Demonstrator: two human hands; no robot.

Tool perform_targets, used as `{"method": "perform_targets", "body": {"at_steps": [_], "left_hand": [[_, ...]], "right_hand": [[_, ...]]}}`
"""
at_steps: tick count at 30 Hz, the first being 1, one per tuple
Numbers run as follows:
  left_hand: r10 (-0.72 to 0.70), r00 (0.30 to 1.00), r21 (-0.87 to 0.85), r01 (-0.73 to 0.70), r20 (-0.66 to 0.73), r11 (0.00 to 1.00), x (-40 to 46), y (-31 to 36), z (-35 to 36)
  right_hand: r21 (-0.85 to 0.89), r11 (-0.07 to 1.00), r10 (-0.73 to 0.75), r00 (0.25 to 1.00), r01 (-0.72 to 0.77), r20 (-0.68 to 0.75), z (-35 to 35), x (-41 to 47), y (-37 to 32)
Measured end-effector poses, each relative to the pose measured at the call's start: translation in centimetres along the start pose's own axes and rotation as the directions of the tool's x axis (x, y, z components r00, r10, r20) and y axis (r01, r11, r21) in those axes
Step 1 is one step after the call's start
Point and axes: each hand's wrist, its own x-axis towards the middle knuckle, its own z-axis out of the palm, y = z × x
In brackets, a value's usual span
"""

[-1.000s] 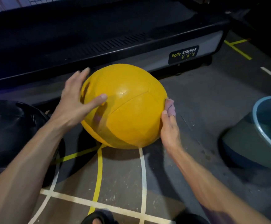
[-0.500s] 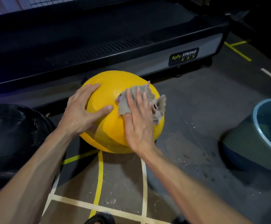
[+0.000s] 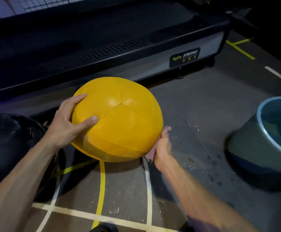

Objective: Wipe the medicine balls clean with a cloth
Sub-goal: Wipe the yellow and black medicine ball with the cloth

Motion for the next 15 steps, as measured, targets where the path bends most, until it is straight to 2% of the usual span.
{"method": "perform_targets", "body": {"at_steps": [1,3,5,6,7,8,9,10,11,12,15], "left_hand": [[-0.004,1.000,-0.016,0.004,-0.001,1.000,-0.3,-0.3,-0.2],[-0.002,1.000,-0.038,0.002,-0.007,0.999,-0.9,-1.0,-0.5],[0.013,1.000,-0.030,-0.013,-0.008,0.999,-1.5,-1.3,-0.4],[0.030,1.000,-0.019,-0.031,-0.008,0.999,-1.7,-1.4,-0.2],[0.049,0.999,-0.008,-0.049,-0.009,0.999,-1.9,-1.4,0.0],[0.074,0.997,0.001,-0.074,-0.012,0.997,-2.0,-1.4,0.2],[0.102,0.995,0.006,-0.102,-0.019,0.995,-2.1,-1.5,0.3],[0.128,0.991,0.014,-0.128,-0.029,0.992,-2.3,-1.7,0.3],[0.146,0.989,0.025,-0.146,-0.036,0.989,-2.4,-1.9,0.3],[0.159,0.987,0.034,-0.157,-0.038,0.987,-2.7,-2.1,0.4],[0.174,0.984,0.039,-0.173,-0.026,0.984,-3.2,-2.0,0.9]], "right_hand": [[-0.018,1.000,-0.016,1.000,0.016,0.010,0.0,-0.1,-0.5],[-0.178,0.964,-0.194,0.980,0.198,0.038,0.8,-0.7,-2.0],[-0.342,0.828,-0.428,0.895,0.444,0.127,2.9,-2.2,-3.7],[-0.420,0.719,-0.517,0.830,0.554,0.211,4.2,-3.3,-4.3],[-0.493,0.546,-0.605,0.726,0.678,0.328,5.4,-4.3,-4.4],[-0.540,0.329,-0.653,0.600,0.774,0.462,6.3,-5.3,-3.9],[-0.541,0.105,-0.659,0.466,0.835,0.591,6.8,-6.0,-2.9],[-0.512,-0.054,-0.635,0.366,0.858,0.680,6.8,-6.3,-1.8],[-0.486,-0.113,-0.603,0.329,0.867,0.726,6.3,-6.4,-0.9],[-0.466,-0.115,-0.592,0.316,0.877,0.741,5.6,-6.0,-0.4],[-0.438,-0.044,-0.632,0.315,0.898,0.708,4.1,-5.0,-1.4]]}}
